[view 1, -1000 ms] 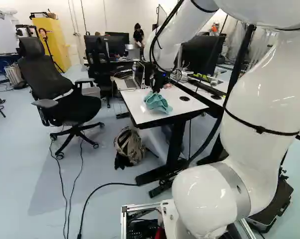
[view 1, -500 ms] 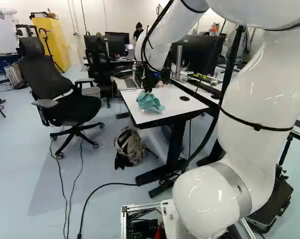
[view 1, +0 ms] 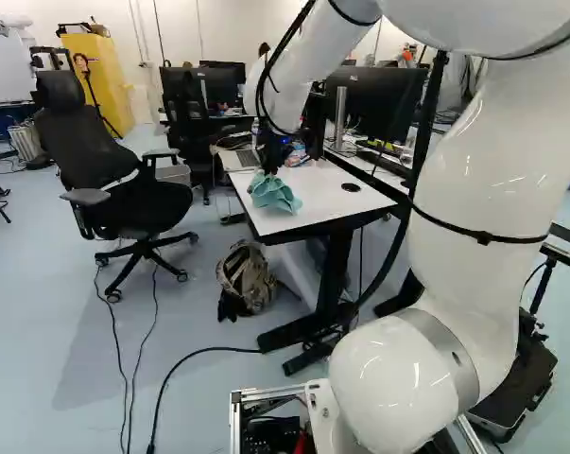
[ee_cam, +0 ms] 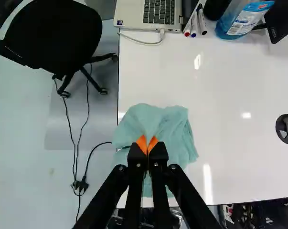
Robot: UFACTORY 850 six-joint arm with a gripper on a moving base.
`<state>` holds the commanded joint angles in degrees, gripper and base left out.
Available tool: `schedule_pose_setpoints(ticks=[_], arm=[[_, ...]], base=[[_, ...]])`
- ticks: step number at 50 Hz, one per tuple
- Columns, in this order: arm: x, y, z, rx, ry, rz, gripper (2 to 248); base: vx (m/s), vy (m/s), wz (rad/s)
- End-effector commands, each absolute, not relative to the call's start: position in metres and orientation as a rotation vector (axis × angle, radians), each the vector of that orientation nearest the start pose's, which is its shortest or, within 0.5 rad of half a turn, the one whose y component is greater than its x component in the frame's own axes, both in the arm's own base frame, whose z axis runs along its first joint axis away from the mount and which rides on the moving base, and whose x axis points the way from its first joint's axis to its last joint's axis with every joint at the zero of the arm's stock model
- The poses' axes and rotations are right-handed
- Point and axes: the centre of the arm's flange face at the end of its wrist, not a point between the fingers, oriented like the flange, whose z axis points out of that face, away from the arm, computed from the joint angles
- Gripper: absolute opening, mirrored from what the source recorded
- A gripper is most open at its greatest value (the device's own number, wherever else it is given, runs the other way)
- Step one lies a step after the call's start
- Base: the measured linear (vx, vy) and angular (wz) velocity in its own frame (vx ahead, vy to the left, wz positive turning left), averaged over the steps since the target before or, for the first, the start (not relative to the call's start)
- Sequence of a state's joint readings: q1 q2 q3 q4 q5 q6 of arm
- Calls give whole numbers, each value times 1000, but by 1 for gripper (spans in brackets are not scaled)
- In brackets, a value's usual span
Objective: Clean the table with the green towel
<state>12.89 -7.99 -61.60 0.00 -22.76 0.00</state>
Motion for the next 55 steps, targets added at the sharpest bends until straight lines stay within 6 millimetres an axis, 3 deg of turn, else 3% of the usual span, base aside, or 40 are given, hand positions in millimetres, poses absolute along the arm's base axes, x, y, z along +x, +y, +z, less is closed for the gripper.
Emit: schedule_pose_setpoints(ticks=[3, 4, 8, 9, 13, 14, 18, 19, 24, 25, 29, 30, 34, 35, 55], arm=[[519, 119, 541, -2953, -334, -815, 22], [519, 119, 541, -2953, -334, -815, 47], [519, 119, 541, -2953, -334, -815, 47], [519, 119, 541, -2953, -334, -815, 81], [519, 119, 541, -2953, -334, -815, 81], [519, 119, 541, -2953, -334, -815, 116], [519, 119, 541, -2953, -334, -815, 116], [519, 119, 541, -2953, -334, -815, 152], [519, 119, 541, -2953, -334, -815, 152], [519, 119, 541, -2953, -334, -815, 189], [519, 119, 541, -2953, -334, -815, 189], [519, 119, 541, -2953, -334, -815, 226], [519, 119, 541, -2953, -334, -815, 226], [519, 119, 541, -2953, -334, -815, 247], [519, 118, 541, -2953, -333, -817, 247]], base=[[0, 0, 0], [0, 0, 0], [0, 0, 0], [0, 0, 0], [0, 0, 0], [0, 0, 0], [0, 0, 0], [0, 0, 0], [0, 0, 0], [0, 0, 0], [0, 0, 0], [0, 0, 0], [0, 0, 0], [0, 0, 0], [0, 0, 0]])
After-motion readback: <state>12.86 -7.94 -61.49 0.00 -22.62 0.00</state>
